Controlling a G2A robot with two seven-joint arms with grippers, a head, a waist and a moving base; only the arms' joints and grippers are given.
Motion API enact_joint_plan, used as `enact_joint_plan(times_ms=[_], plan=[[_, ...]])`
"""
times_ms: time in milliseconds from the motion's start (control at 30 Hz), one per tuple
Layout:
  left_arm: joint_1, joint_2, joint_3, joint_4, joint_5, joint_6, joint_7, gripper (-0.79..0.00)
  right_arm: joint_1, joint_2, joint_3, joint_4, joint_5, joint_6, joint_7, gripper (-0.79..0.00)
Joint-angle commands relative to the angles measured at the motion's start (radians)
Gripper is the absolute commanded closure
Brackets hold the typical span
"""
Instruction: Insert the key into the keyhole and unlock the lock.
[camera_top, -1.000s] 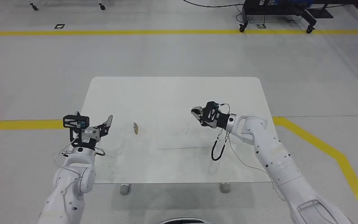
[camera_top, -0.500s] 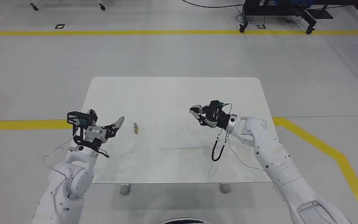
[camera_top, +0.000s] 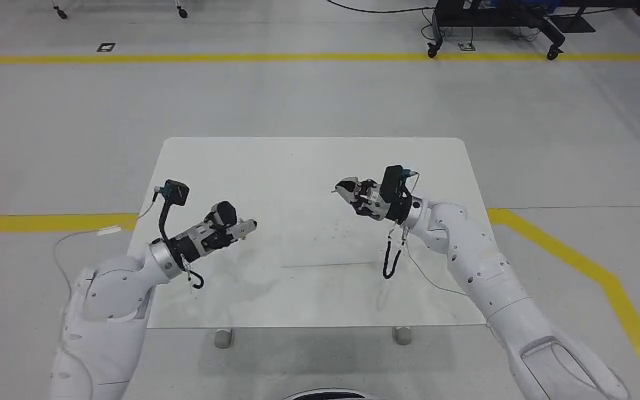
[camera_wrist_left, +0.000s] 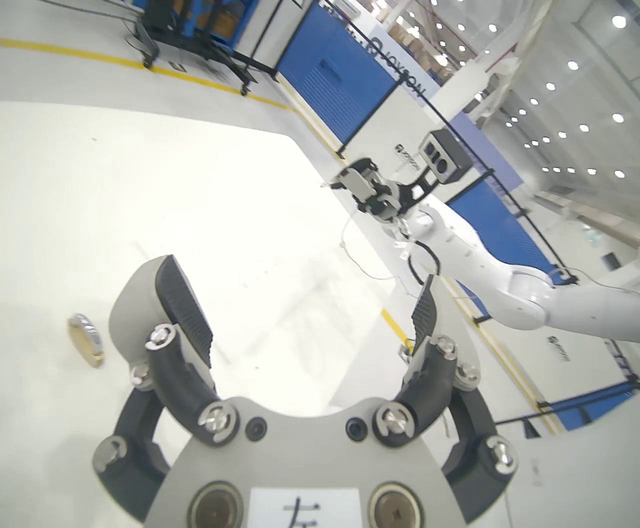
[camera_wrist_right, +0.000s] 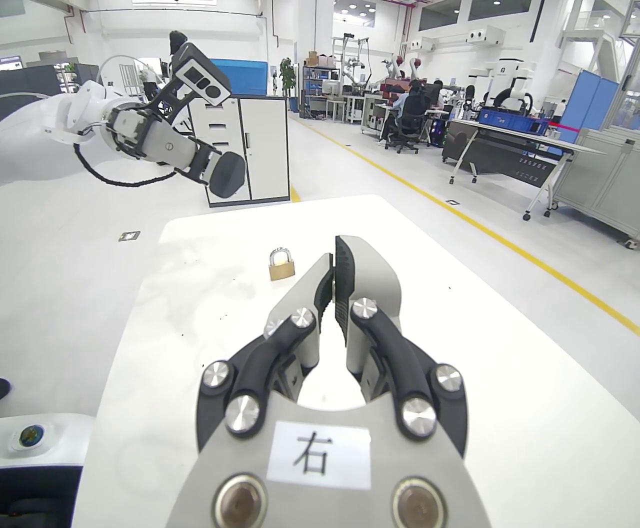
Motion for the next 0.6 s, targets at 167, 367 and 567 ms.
enact_joint_plan(times_ms=[167,367,567], plan=[[-0.186,-0.013,0.167,0.191,-0.46,-0.029,-0.145,-0.785,0.037,-0.023,-0.045,0.036,0.169,-0.122,-0.013,0.0],[-0.345,-0.049,0.326,0.347,-0.533,-0.094,-0.068,-0.785,0.129,-0.052,-0.215,0.112,0.409,-0.122,-0.004,0.0],[-0.445,-0.07,0.41,0.444,-0.492,-0.1,-0.019,-0.668,0.186,-0.04,-0.342,0.124,0.595,-0.122,-0.011,0.0]])
